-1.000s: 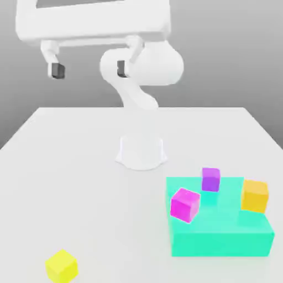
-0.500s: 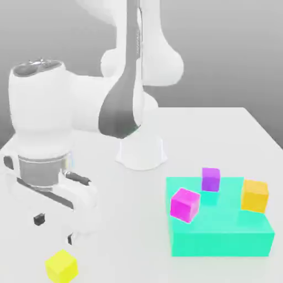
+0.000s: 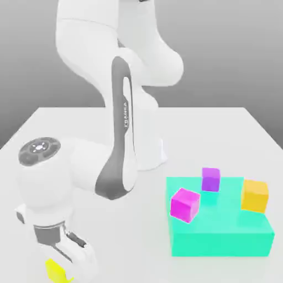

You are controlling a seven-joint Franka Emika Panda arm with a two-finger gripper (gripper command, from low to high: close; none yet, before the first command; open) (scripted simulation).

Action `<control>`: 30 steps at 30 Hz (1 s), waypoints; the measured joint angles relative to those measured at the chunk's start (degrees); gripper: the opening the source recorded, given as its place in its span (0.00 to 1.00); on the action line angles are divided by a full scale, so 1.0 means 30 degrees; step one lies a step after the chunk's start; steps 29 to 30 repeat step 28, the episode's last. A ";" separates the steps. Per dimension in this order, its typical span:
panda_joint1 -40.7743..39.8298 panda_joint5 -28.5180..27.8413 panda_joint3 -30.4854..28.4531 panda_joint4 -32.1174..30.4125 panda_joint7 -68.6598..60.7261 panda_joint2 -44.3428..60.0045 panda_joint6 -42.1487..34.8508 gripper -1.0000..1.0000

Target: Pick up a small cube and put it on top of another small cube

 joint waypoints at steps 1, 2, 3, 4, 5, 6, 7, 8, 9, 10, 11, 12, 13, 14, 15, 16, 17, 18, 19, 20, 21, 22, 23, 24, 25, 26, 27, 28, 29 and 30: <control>0.0089 -0.0143 -0.0120 -0.0138 0.0107 -0.0636 -0.0497 0.00; 0.0155 -0.0307 -0.0220 -0.0283 0.0228 -0.1303 -0.1015 0.00; 0.0331 -0.0439 -0.0118 -0.0437 0.0229 -0.1882 -0.1426 0.00; 0.0752 -0.0555 0.0341 -0.0656 0.0007 -0.2529 -0.1836 0.00; 0.1182 -0.0636 0.0840 -0.0870 -0.0256 -0.3097 -0.2173 0.00; 0.1597 -0.0695 0.1358 -0.1081 -0.0537 -0.3622 -0.2472 0.00; 0.2013 -0.0730 0.1881 -0.1293 -0.0836 -0.4131 -0.2755 0.00; 0.2400 -0.0757 0.2437 -0.1511 -0.1147 -0.4634 -0.3023 0.00; 0.2813 -0.0762 0.2972 -0.1729 -0.1472 -0.5137 -0.3294 0.00; 0.3272 -0.0731 0.3501 -0.1950 -0.1829 -0.5645 -0.3576 0.00; 0.3910 -0.0686 0.4049 -0.2174 -0.2204 -0.6164 -0.3862 0.00; 0.4949 -0.0619 0.4602 -0.2403 -0.2623 -0.6720 -0.4177 0.00; 0.5984 -0.0524 0.5177 -0.2643 -0.3137 -0.7367 -0.4573 0.00; 0.7403 -0.0417 0.5550 -0.2894 -0.3727 -0.8099 -0.5039 0.00; 0.8639 -0.0338 0.5977 -0.3147 -0.4285 -0.8812 -0.5492 0.00; 0.9299 -0.0294 0.6292 -0.3389 -0.4765 -0.9453 -0.5883 0.00; 0.9871 -0.0262 0.6632 -0.3625 -0.5208 -1.0058 -0.6248 0.00; 1.0371 -0.0231 0.7057 -0.3860 -0.5627 -1.0646 -0.6587 0.00; 1.0952 -0.0202 0.7484 -0.4088 -0.6038 -1.1182 -0.6897 0.00; 1.1175 -0.0335 0.7744 -0.4279 -0.6129 -1.1095 -0.6631 0.00; 1.1253 -0.0559 0.7899 -0.4453 -0.6058 -1.0711 -0.6092 0.00; 1.1267 -0.0834 0.7997 -0.4620 -0.5903 -1.0178 -0.5415 0.00; 1.1261 -0.1138 0.8057 -0.4782 -0.5701 -0.9568 -0.4668 0.00; 1.1262 -0.1441 0.8062 -0.4932 -0.5488 -0.8962 -0.3938 1.00; 1.1263 -0.1440 0.8061 -0.4932 -0.5489 -0.8962 -0.3938 1.00; 1.1263 -0.1440 0.8061 -0.4932 -0.5489 -0.8962 -0.3938 1.00; 1.1263 -0.1440 0.8061 -0.4932 -0.5489 -0.8962 -0.3938 1.00; 1.1263 -0.1440 0.8061 -0.4932 -0.5489 -0.8962 -0.3938 1.00; 1.1263 -0.1440 0.8061 -0.4932 -0.5489 -0.8962 -0.3938 1.00; 1.1263 -0.1440 0.8061 -0.4932 -0.5489 -0.8962 -0.3938 1.00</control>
